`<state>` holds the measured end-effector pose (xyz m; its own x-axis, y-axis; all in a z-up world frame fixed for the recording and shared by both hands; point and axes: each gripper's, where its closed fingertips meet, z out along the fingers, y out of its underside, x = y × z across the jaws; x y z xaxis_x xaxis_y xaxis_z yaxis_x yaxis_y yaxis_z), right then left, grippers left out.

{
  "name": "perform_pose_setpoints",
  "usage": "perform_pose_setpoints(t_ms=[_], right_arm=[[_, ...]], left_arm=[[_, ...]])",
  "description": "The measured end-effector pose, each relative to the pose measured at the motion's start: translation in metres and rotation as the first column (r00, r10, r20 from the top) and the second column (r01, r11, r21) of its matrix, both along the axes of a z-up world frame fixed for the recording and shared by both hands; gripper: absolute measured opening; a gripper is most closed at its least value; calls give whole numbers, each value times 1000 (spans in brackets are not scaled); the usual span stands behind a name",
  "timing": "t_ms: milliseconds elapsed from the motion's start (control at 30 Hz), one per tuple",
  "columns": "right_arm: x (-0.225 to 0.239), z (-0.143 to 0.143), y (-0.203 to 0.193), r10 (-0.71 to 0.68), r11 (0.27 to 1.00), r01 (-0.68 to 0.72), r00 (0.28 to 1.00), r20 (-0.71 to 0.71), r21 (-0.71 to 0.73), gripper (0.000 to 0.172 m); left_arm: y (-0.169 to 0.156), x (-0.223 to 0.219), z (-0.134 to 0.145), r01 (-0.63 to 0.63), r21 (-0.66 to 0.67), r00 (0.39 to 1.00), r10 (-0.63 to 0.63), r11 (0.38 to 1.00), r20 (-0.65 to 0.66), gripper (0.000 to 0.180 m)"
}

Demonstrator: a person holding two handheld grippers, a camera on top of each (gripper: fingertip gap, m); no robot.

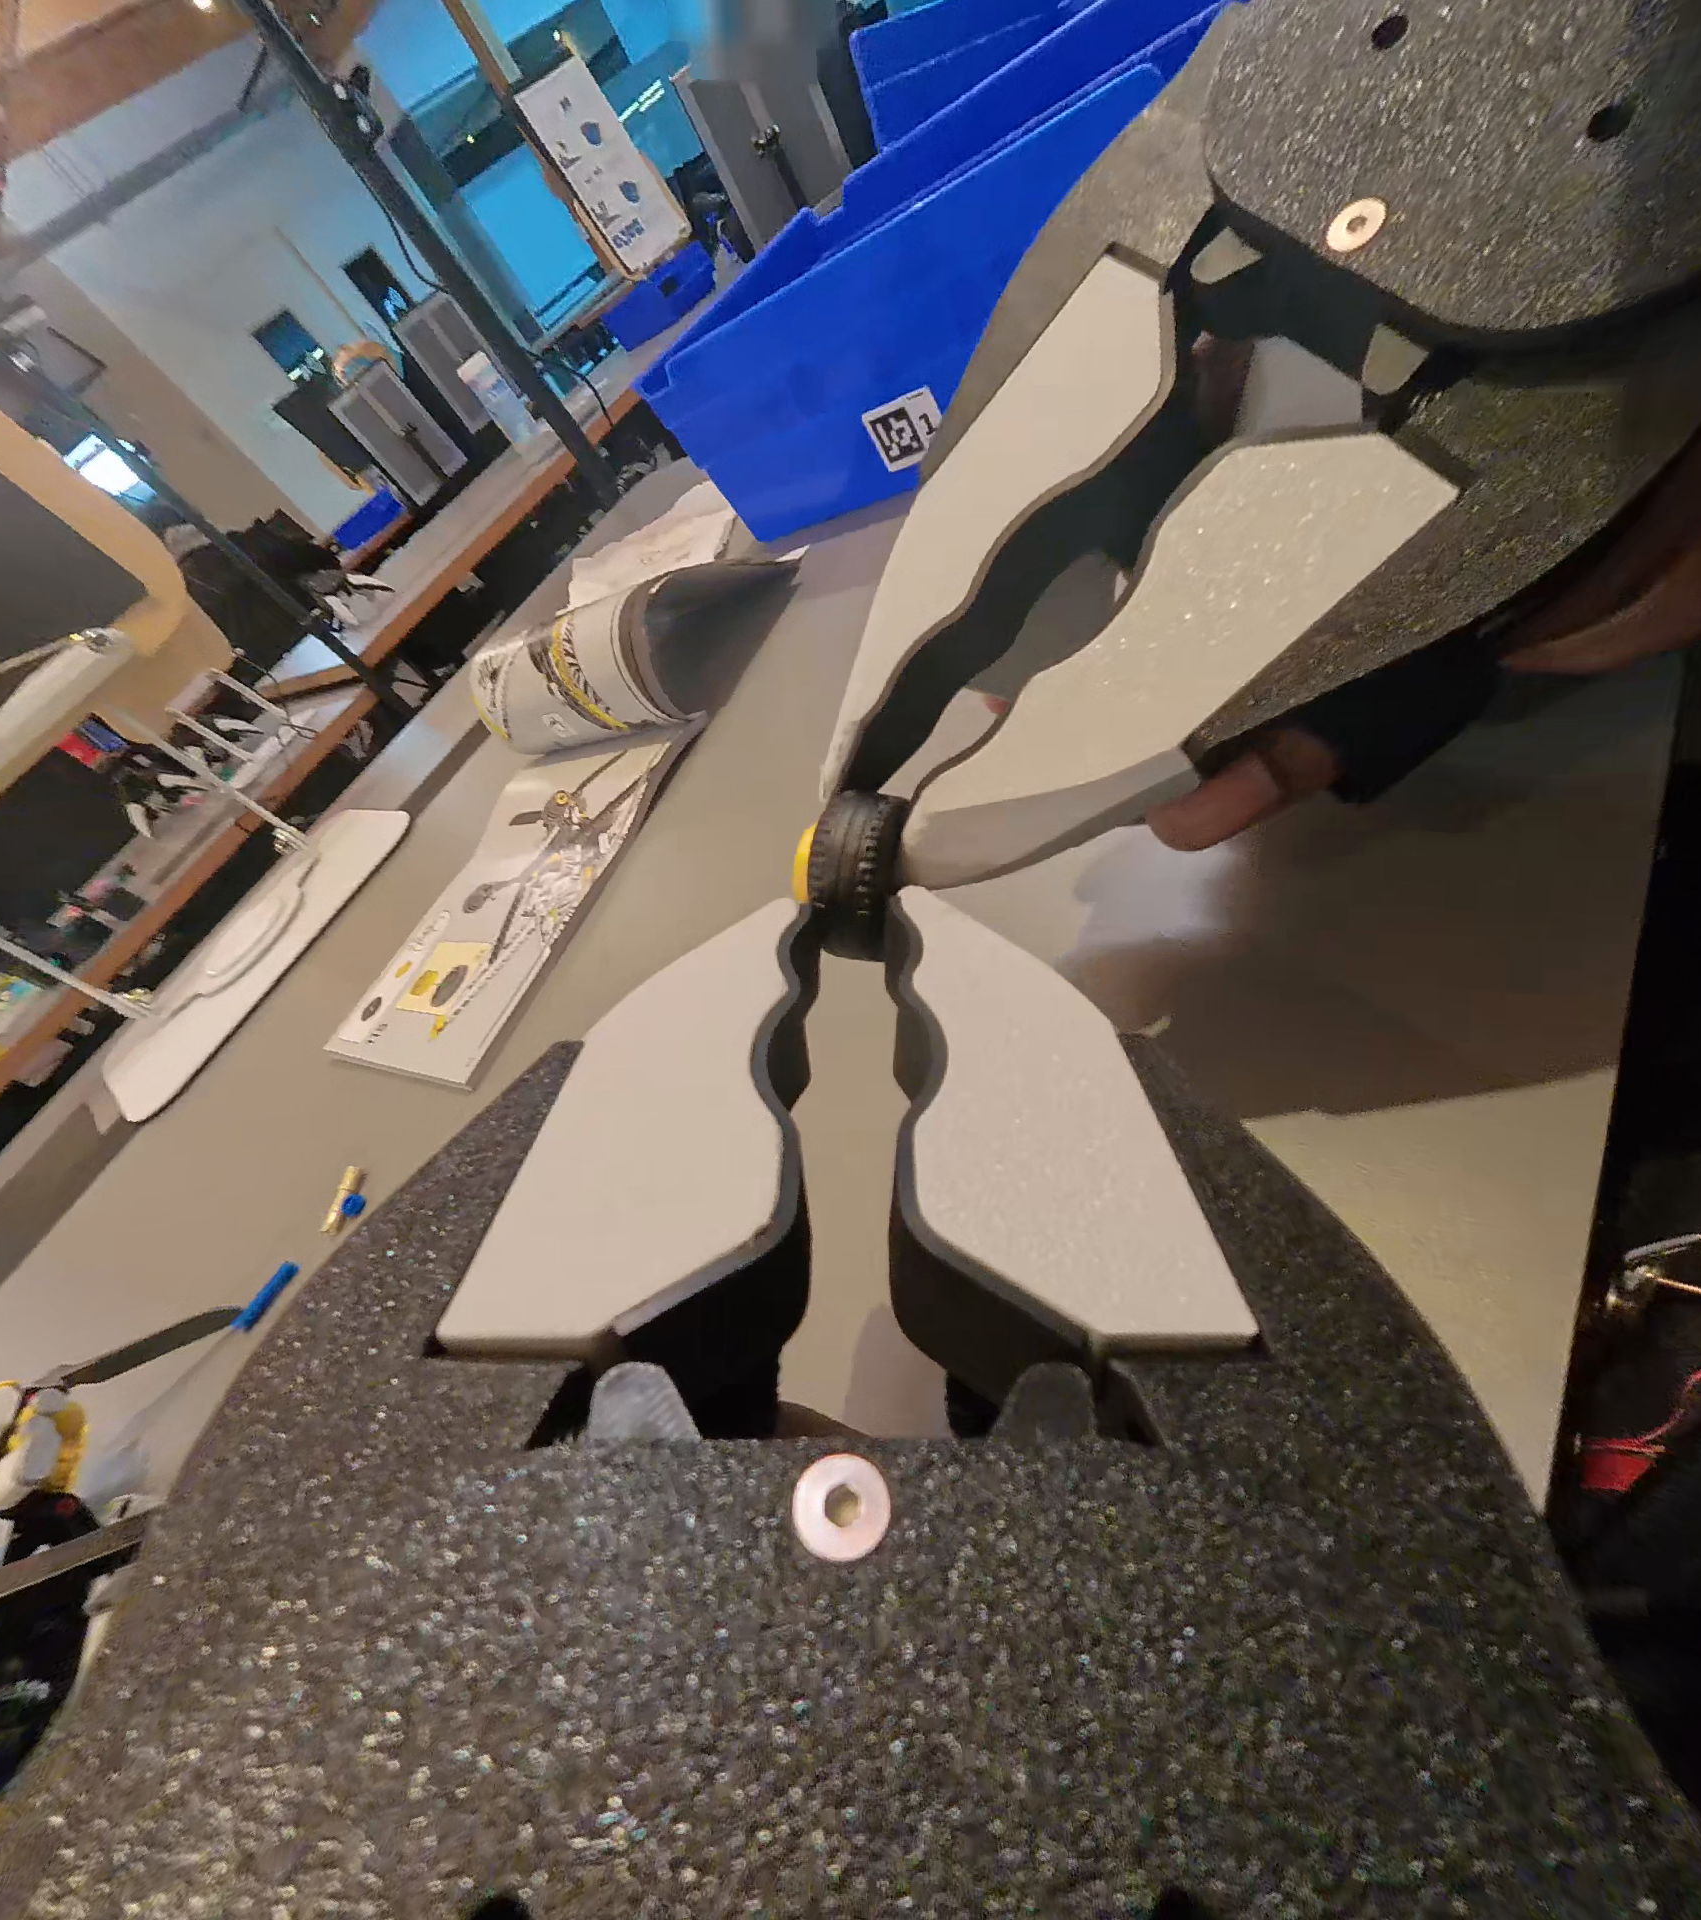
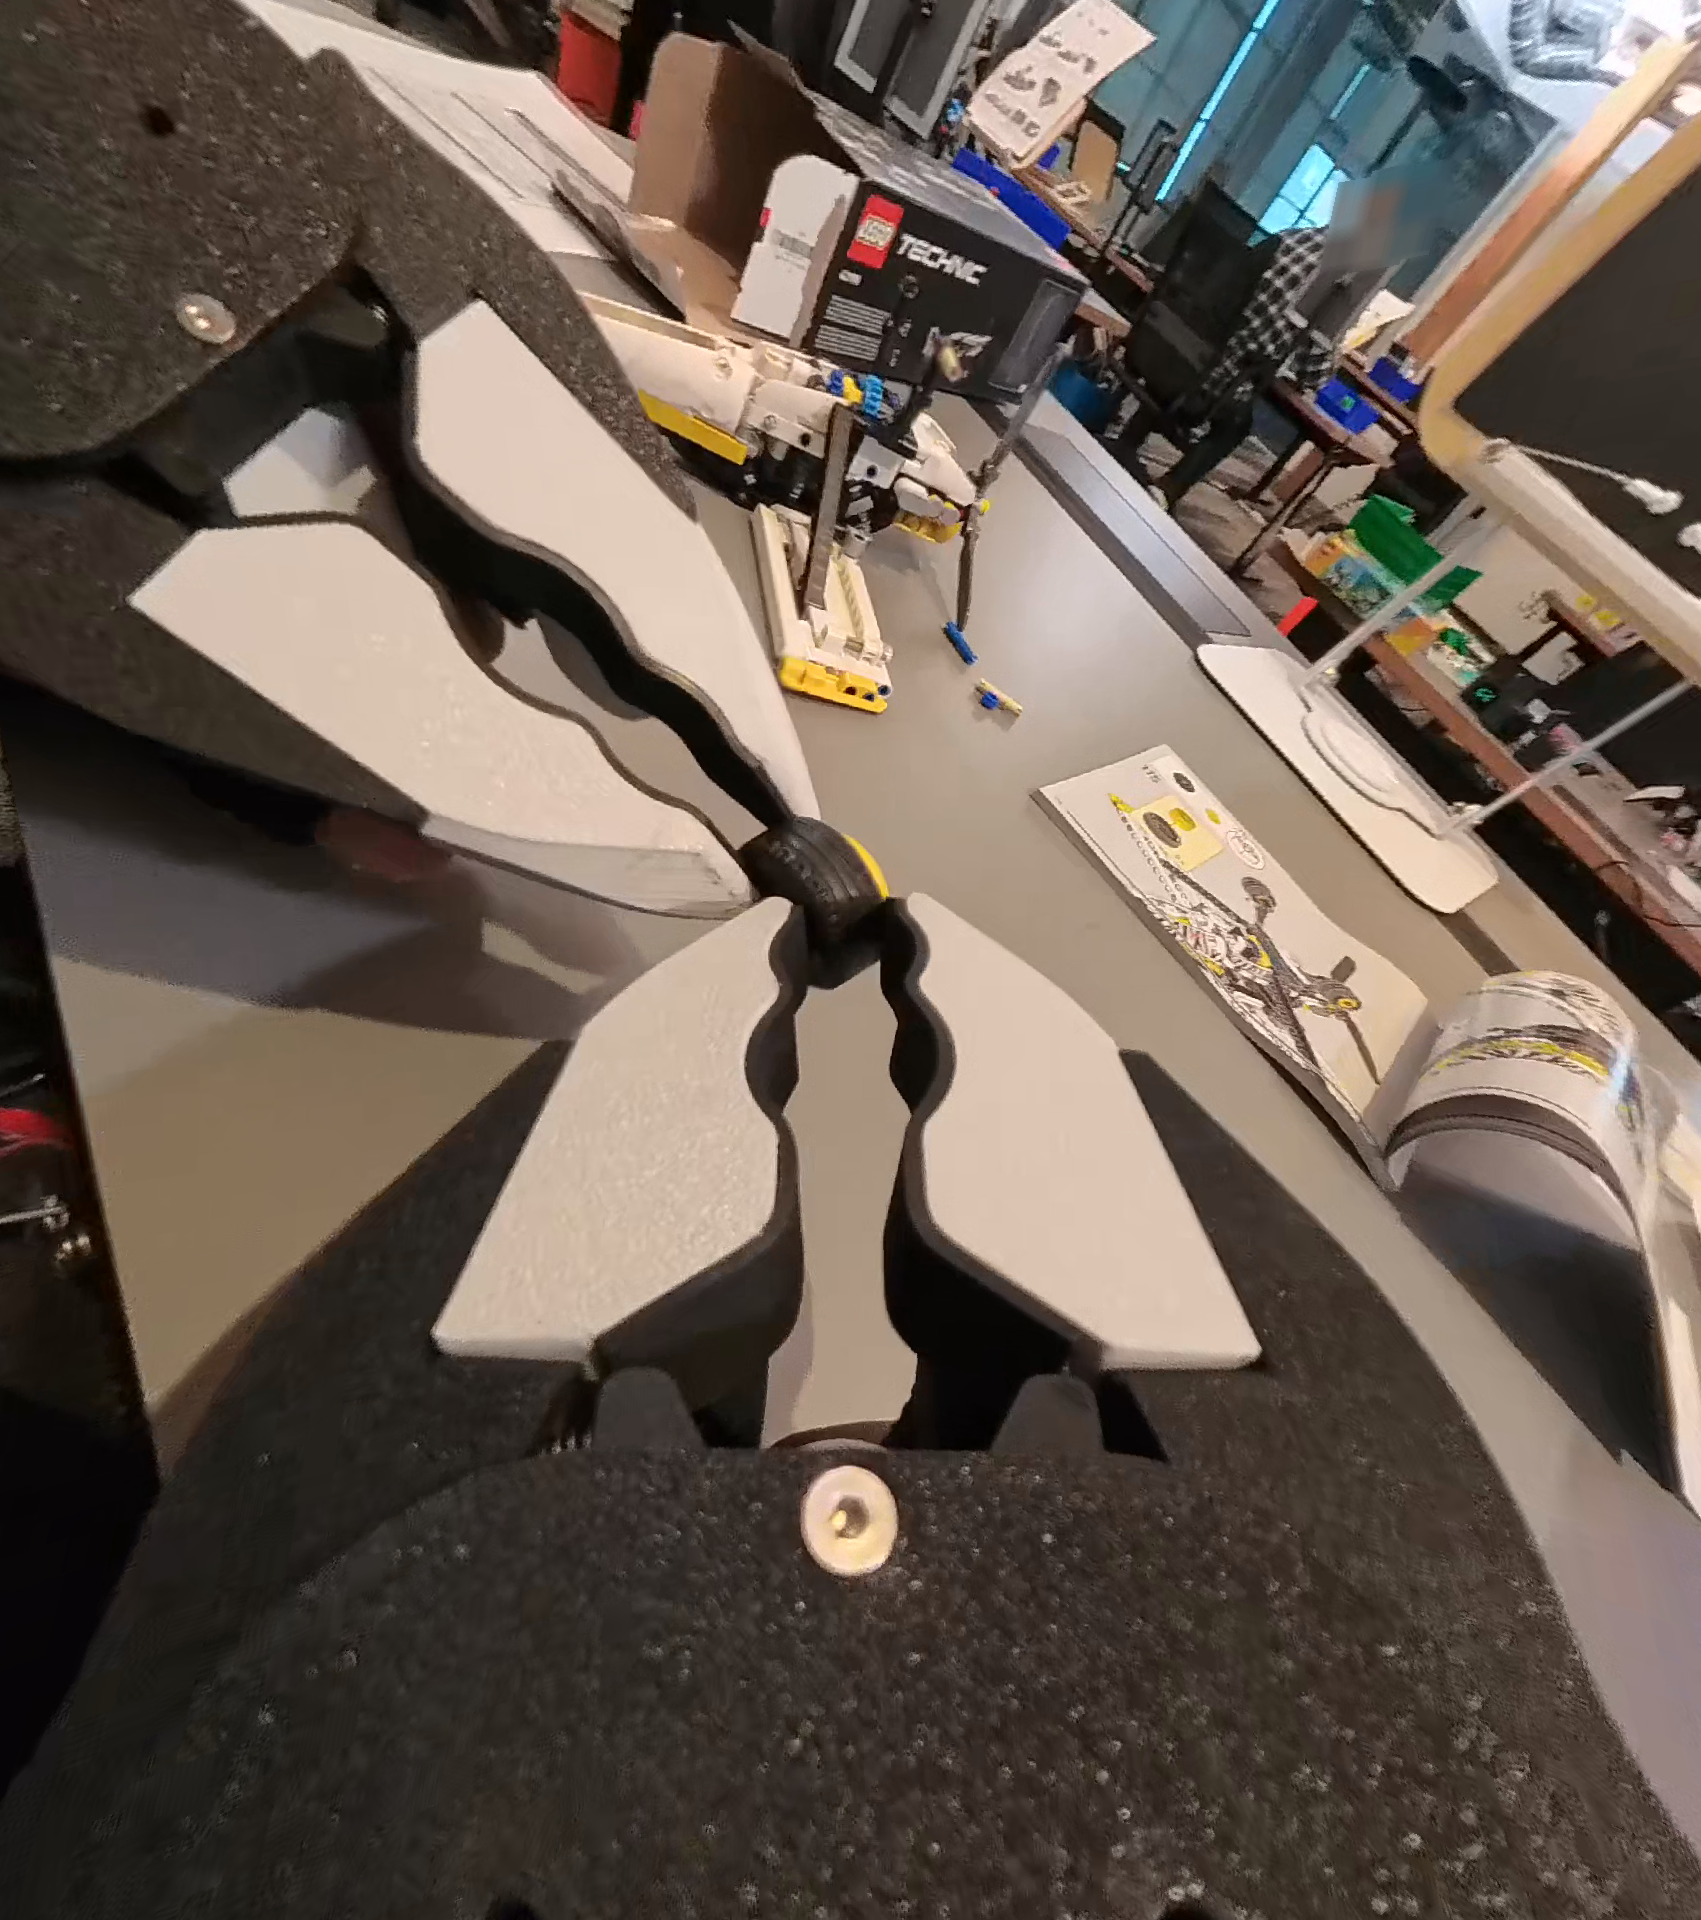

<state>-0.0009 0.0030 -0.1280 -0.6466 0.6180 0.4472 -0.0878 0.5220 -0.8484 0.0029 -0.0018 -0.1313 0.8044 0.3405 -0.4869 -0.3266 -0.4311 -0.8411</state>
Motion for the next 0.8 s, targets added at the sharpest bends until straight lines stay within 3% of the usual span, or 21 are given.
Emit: perform_pose_setpoints(t_ms=[367, 467, 633, 800], right_arm=[[-2, -6, 2, -80, 996, 81, 996, 40, -25, 11], [-3, -10, -2, -6, 1000, 6, 1000, 17, 24, 14], [4, -14, -4, 132, 984, -128, 991, -19, 127, 15], [6, -13, -4, 182, 970, -173, 983, -37, 173, 15]], left_arm=[[2, 5, -6, 4, -65, 998, -8, 998, -59, 11], [-4, 1, -9, 40, -47, 999, -40, 998, 12, 12], [-6, 7, -9, 90, -45, 996, -90, 995, 9, 13], [-6, 10, -6, 119, -18, 992, -118, 993, 36, 13]])
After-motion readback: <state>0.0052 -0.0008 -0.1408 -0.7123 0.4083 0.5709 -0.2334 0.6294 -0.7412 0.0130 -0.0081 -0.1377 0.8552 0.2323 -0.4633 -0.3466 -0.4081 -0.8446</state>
